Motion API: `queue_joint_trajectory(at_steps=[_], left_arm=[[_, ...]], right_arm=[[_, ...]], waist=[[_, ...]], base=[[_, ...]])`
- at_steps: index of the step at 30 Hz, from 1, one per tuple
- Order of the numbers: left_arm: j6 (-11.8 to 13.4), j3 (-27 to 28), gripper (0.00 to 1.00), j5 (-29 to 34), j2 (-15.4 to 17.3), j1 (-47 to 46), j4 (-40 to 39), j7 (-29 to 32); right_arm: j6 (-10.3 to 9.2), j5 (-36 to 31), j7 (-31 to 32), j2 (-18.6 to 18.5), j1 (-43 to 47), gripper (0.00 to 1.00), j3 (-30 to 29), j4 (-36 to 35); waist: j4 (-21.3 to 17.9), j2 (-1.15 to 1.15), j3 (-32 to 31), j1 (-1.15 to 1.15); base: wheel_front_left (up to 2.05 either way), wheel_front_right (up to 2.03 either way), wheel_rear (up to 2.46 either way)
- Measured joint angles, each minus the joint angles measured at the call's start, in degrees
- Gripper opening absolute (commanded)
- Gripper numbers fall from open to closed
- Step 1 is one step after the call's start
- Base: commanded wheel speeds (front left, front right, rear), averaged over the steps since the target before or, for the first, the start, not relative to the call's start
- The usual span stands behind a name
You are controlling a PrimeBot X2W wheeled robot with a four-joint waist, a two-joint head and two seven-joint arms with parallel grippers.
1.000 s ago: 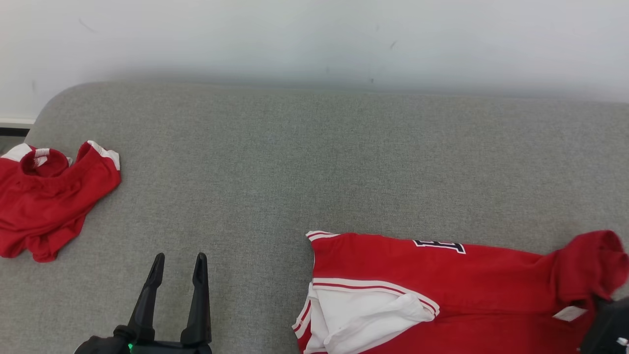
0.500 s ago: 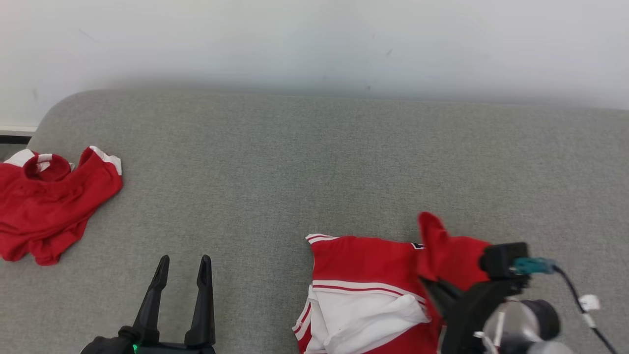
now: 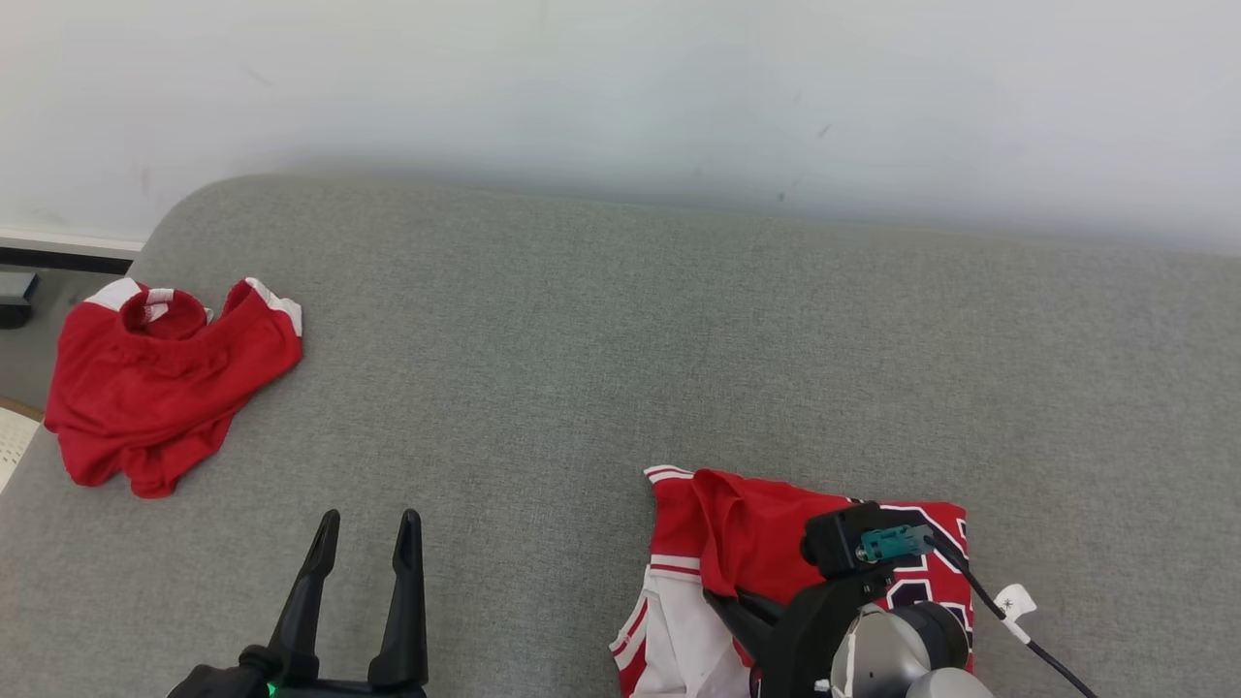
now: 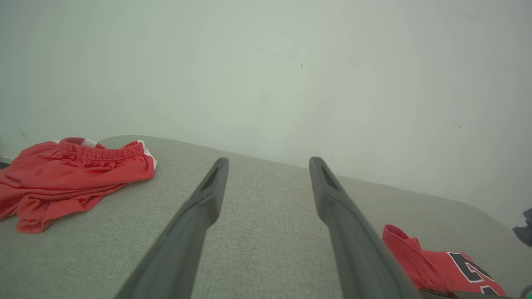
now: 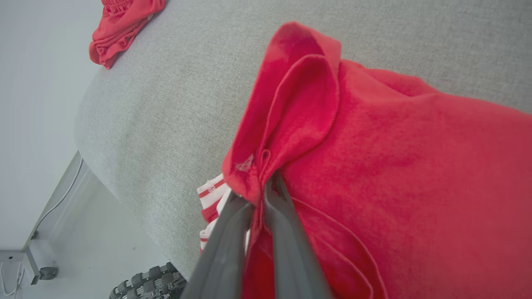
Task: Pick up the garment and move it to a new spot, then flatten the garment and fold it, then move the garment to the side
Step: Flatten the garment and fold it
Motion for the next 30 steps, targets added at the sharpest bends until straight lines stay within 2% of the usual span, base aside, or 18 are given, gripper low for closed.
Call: queue_joint_trajectory(at_steps=[5,6,7,8,15,19,23,24,25,30], left_arm=[[-0.05,-0.04,1.00,0.13,-0.02,0.17,0.00,0.00],[-0.11,-0.05,1.00,0.16,-0.02,0.20,0.00,0.00],[-0.11,-0.08,1.00,0.19,-0.04,0.24,0.00,0.00],[-0.11,-0.09,1.00,0.23,-0.07,0.26,0.00,0.00],[-0.10,0.19,1.00,0.32,-0.19,0.41,-0.20,0.00],[-0.10,0.11,1.00,0.34,-0.40,0.52,-0.20,0.00],[-0.10,0.08,1.00,0.42,-0.52,0.83,-0.30,0.00],[-0.10,0.08,1.00,0.42,-0.52,0.83,-0.30,0.00],[-0.09,0.18,1.00,0.49,-0.59,0.91,-0.38,0.00],[-0.08,0.49,1.00,0.93,-0.65,1.31,-0.44,0.00]], right_arm=[[0.00,0.87,-1.51,0.01,-1.31,0.00,1.66,3.31],[0.00,1.11,-1.87,0.01,-1.48,0.30,1.90,3.90],[0.00,1.12,-2.11,0.01,-1.74,0.69,2.09,4.43],[0.00,1.55,-2.53,-0.01,-2.07,1.00,2.20,4.92],[0.00,6.08,-7.00,0.00,-4.20,1.00,1.27,3.33],[0.00,6.54,-9.80,0.04,-4.67,1.00,-2.96,0.68],[0.00,0.54,-10.37,0.03,-4.22,1.00,-9.49,-2.37],[0.00,0.54,-10.37,0.03,-4.22,1.00,-9.49,-2.37],[0.00,-3.23,-10.31,-0.01,-3.20,1.00,-12.59,-4.43],[0.00,-10.60,-13.05,0.00,1.41,1.00,-20.28,-9.64]], waist=[[0.61,0.00,-0.32,0.00],[0.65,0.00,-0.31,0.00],[0.67,0.00,-0.28,0.00],[0.68,0.00,-0.27,0.00],[-0.21,0.00,-0.21,0.00],[-0.96,0.00,-0.42,0.00],[-1.70,0.00,-0.64,0.00],[-1.70,0.00,-0.64,0.00],[-1.97,0.00,-0.79,0.00],[-2.64,0.00,-1.43,0.00]], base=[[0.00,0.00,0.00],[0.00,0.00,0.00],[0.00,0.00,0.00],[0.00,0.00,0.00],[0.00,0.00,0.00],[0.00,0.00,0.00],[0.00,0.00,0.00],[0.00,0.00,0.00],[0.00,0.00,0.00],[0.00,0.00,0.00]])
